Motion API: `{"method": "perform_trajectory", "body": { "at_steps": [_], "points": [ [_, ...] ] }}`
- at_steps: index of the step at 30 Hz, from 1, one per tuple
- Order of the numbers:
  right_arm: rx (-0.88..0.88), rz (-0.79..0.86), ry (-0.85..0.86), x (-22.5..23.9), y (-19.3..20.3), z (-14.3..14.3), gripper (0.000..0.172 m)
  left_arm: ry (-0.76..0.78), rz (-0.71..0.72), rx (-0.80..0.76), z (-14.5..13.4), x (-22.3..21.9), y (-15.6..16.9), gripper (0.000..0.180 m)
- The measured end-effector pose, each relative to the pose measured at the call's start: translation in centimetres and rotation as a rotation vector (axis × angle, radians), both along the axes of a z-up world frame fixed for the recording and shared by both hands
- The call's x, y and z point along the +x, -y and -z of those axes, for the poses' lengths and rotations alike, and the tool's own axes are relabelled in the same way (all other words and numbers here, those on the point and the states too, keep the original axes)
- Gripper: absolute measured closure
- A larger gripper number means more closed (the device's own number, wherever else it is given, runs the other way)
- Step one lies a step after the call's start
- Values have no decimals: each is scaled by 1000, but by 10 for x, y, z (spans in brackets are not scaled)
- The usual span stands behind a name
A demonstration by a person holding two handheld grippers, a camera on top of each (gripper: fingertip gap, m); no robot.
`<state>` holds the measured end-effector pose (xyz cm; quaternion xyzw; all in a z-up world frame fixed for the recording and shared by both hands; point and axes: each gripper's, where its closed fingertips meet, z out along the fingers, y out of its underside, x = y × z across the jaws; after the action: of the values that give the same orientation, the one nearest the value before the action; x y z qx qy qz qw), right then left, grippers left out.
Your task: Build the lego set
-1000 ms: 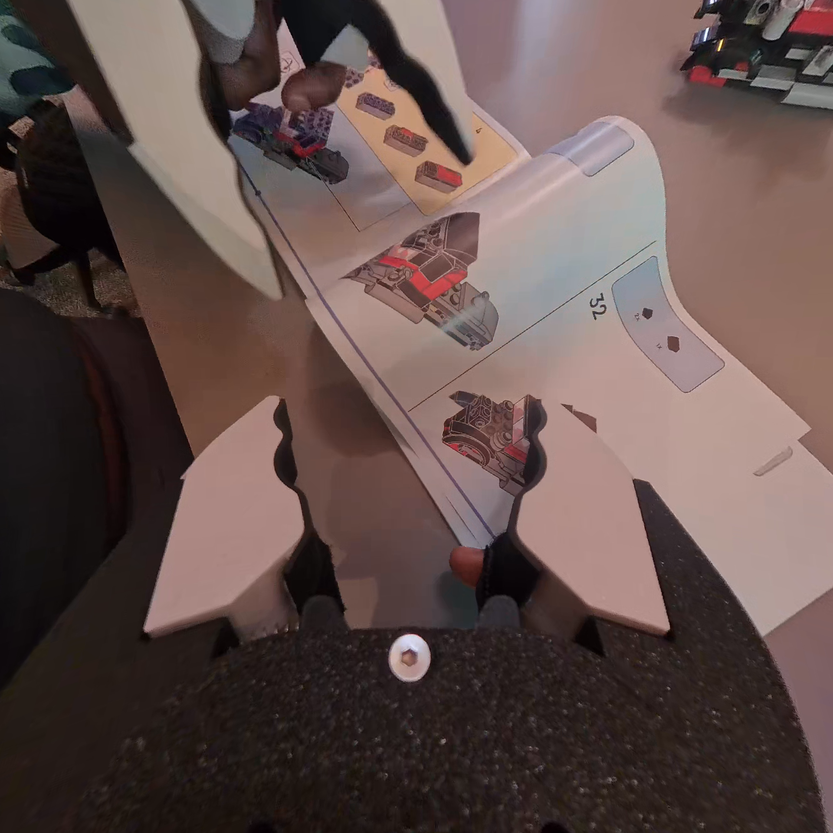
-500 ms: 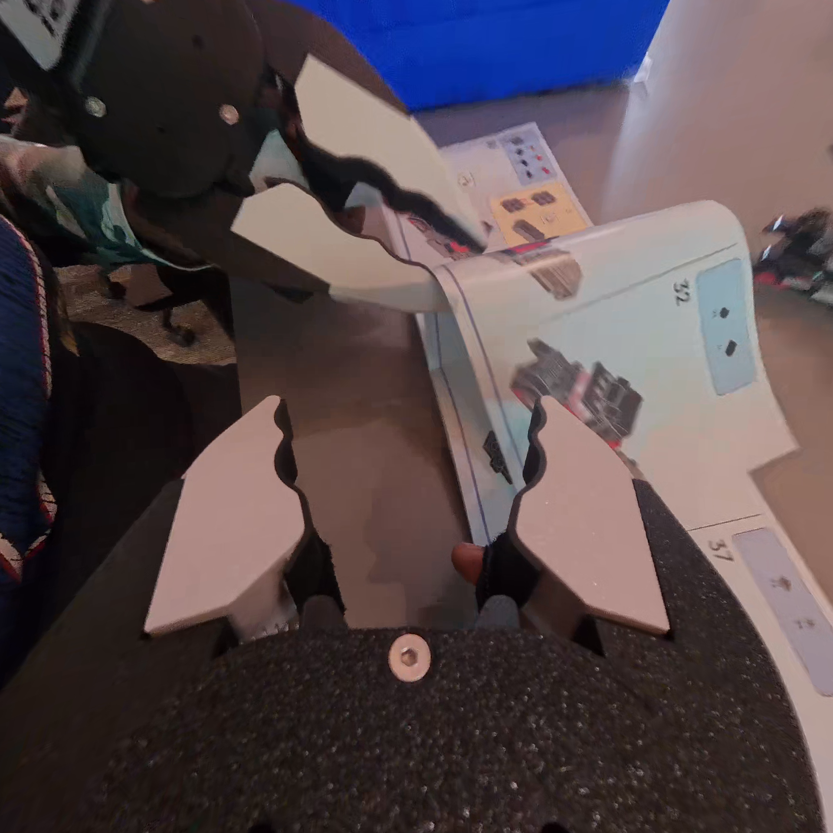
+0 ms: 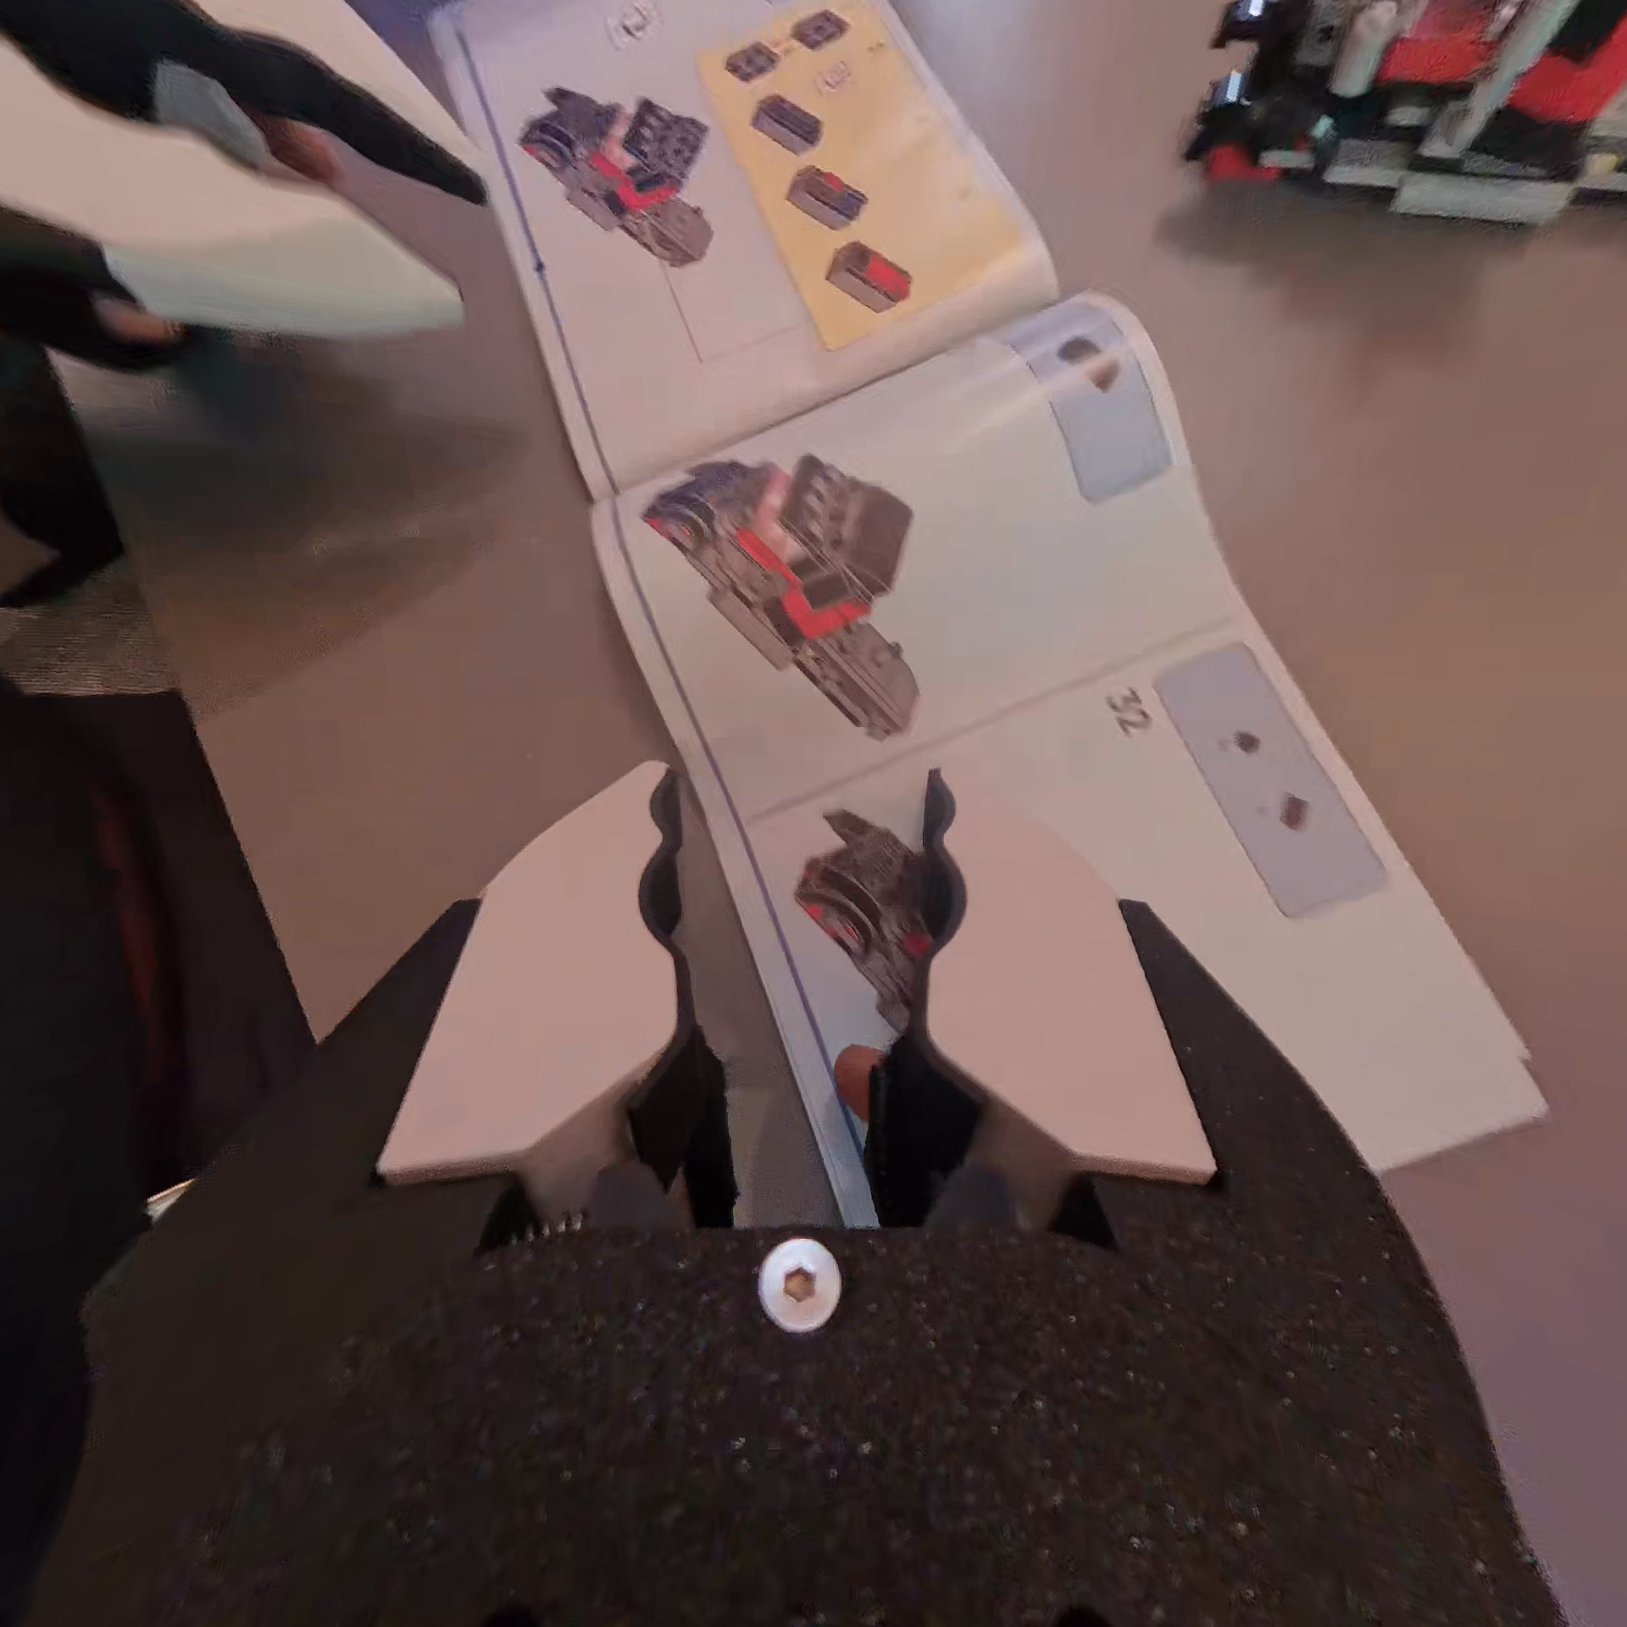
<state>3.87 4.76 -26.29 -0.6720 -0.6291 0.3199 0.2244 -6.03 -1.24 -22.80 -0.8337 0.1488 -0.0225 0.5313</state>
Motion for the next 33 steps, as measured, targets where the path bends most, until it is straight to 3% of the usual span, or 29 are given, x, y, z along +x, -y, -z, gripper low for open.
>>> {"method": "perform_trajectory", "body": {
  "at_steps": [4,6,10,27,30,33],
  "points": [
    [-30,-28,-2,-11,3,0,115,-155,154,14,5,35,-14,138],
    [-35,-46,-7,-15,7,0,111,-286,201,3,14,43,-25,136],
    [-28,-90,-6,-17,12,0,108,-402,262,-47,25,48,-37,137],
    [-57,-111,-36,-18,12,0,111,-661,391,-57,18,33,-38,137],
    [-53,-117,-34,-18,12,0,111,-685,401,-42,16,36,-40,140],
    [-51,-122,-34,-18,12,0,111,-810,419,-9,18,38,-42,149]
  ]
}}
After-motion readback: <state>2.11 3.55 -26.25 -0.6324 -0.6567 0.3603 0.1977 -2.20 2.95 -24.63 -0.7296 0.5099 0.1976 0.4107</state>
